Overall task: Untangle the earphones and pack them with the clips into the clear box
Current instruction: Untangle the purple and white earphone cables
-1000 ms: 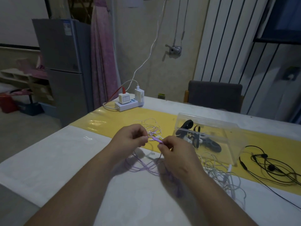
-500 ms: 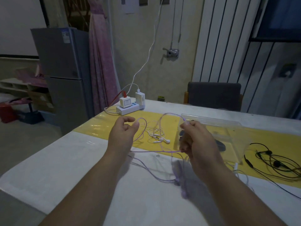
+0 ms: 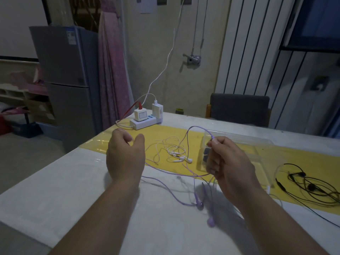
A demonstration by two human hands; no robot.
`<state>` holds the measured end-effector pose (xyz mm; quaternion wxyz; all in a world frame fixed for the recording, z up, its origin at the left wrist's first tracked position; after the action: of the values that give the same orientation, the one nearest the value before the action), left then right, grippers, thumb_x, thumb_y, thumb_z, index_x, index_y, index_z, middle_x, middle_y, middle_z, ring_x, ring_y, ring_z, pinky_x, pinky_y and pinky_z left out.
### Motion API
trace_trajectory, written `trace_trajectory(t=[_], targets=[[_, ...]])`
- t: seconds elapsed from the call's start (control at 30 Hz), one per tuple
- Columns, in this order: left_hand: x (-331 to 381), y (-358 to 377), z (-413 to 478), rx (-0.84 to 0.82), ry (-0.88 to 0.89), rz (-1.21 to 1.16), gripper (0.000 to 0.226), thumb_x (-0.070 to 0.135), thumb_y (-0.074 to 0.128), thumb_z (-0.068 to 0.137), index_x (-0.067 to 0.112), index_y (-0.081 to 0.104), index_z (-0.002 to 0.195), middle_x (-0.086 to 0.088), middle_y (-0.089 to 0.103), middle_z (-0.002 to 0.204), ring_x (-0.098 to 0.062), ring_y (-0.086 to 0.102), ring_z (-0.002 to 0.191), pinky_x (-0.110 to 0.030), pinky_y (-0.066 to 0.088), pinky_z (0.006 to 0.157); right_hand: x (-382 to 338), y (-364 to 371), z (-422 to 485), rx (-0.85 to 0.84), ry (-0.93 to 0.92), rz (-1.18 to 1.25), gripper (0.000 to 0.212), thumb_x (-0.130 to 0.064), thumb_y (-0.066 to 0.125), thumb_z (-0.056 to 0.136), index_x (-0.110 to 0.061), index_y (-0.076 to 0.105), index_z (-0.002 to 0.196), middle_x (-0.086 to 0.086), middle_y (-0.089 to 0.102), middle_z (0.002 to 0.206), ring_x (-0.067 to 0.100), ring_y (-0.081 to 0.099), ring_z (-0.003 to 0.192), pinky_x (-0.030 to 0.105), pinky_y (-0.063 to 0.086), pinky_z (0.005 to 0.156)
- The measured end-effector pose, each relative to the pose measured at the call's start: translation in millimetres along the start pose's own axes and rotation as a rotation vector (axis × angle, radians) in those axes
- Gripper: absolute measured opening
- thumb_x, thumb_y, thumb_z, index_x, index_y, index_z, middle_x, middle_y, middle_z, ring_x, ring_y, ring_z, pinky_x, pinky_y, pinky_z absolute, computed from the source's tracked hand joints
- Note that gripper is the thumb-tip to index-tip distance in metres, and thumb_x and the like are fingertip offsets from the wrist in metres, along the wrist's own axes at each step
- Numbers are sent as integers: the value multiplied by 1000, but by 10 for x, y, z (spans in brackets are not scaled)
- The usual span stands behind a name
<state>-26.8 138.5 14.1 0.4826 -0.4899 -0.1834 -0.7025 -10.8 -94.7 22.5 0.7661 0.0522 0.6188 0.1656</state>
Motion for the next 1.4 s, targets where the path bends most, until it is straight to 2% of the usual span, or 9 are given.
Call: trace_trajectory(t=[0.2,0.33,0.47,0.57,0.67,0.8,1.03,1.33,1.4], targets=[[45,-10,-42,-63,-80,-13,42,31,44,95,6,48,62,-8,51,61,-30,44,65,-37,30,57,-28,-30,-24,33,-29,-58,19,-6,45,99,-5,54,81,-1,31,50,12,26,45,24,25,43],[144,-14,-101,-9,263,9,37,27,55,85,14,37,55,-2,38,53,-22,34,55,-32,25,51,-30,-30,-37,7,-37,-95,20,-5,48,97,-4,55,78,0,30,51,12,26,45,22,26,42],[269,139,-229,-304,506,-235,27,38,62,76,24,63,99,9,52,81,-10,46,65,-21,41,61,-11,-6,-47,-54,-48,-153,18,-9,57,94,-8,60,77,-2,32,51,13,24,47,24,20,45],[251,337,-310,-654,469,-204,53,50,64,74,32,60,123,14,48,93,3,48,72,-11,36,66,-19,32,-59,-123,-75,-191,14,-21,63,85,-8,65,80,-4,34,50,12,26,46,23,21,45],[203,440,-348,-759,438,-94,11,39,66,82,39,67,93,9,49,91,7,50,80,-17,35,71,-26,44,-62,-161,-82,-162,13,-17,66,89,-4,65,86,-3,38,50,12,29,45,23,26,46],[146,365,-215,-537,256,-206,33,6,55,93,30,63,72,5,55,79,0,50,67,-23,39,67,-65,-45,-13,-64,-108,-243,8,-11,70,75,-9,69,83,0,47,53,17,39,49,25,33,46],[65,176,-25,-299,-265,-610,26,20,42,102,15,54,80,-3,52,51,-12,34,35,-17,24,36,-77,-229,47,175,-140,-629,31,-41,56,74,-12,66,73,8,71,73,32,68,76,56,55,76],[243,273,-279,-846,-405,-810,25,15,43,100,6,53,79,-8,55,55,-13,45,38,-18,34,34,-50,-27,-40,44,-167,-823,12,-25,64,91,-28,75,90,-19,63,60,-4,56,63,20,44,64],[268,261,-306,-889,-401,-827,24,13,42,99,6,53,79,-9,55,58,-14,47,39,-18,36,35,43,54,-37,-80,-126,-748,38,-15,60,93,-33,60,126,-19,71,95,-3,65,91,26,49,85]])
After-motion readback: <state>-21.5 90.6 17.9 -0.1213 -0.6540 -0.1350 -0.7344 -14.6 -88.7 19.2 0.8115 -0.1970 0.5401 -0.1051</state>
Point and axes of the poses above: each hand's wrist, its own z-axis towards the middle knuckle, its own y-axis out of the palm, x = y × z, the point moved 4 cm from there along z, towards the middle knuckle
